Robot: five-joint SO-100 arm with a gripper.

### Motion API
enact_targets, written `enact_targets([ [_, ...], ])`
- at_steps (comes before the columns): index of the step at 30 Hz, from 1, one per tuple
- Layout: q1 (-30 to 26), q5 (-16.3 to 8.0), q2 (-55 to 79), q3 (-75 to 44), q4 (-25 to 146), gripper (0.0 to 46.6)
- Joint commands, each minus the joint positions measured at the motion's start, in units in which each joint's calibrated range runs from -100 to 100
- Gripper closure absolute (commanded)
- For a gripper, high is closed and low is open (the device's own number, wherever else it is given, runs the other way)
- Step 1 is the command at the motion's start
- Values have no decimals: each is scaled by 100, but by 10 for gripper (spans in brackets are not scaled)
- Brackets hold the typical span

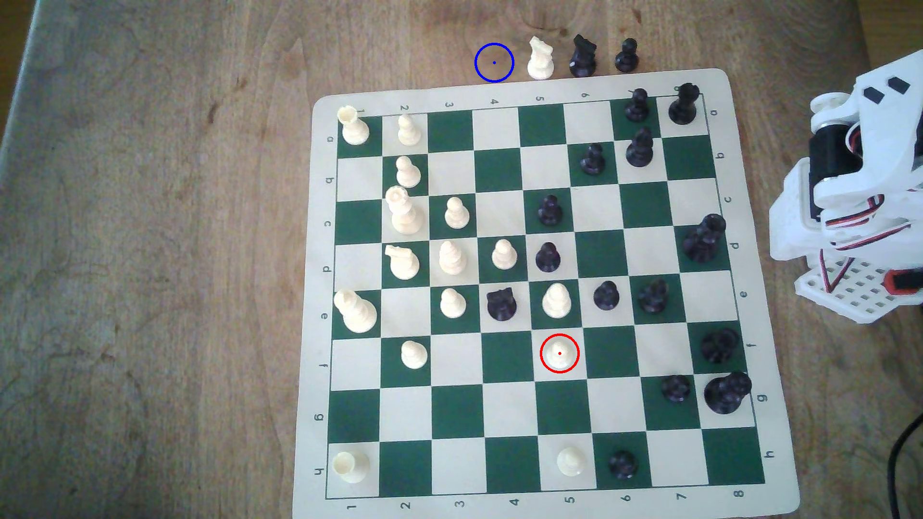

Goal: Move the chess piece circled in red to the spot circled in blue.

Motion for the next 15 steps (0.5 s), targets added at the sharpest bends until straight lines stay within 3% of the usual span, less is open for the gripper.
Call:
enact_targets([
  [1,0,10,-20,108,-79,464],
  [7,-8,10,-20,108,970,464],
  [15,-8,-20,-11,-173,4901,464],
])
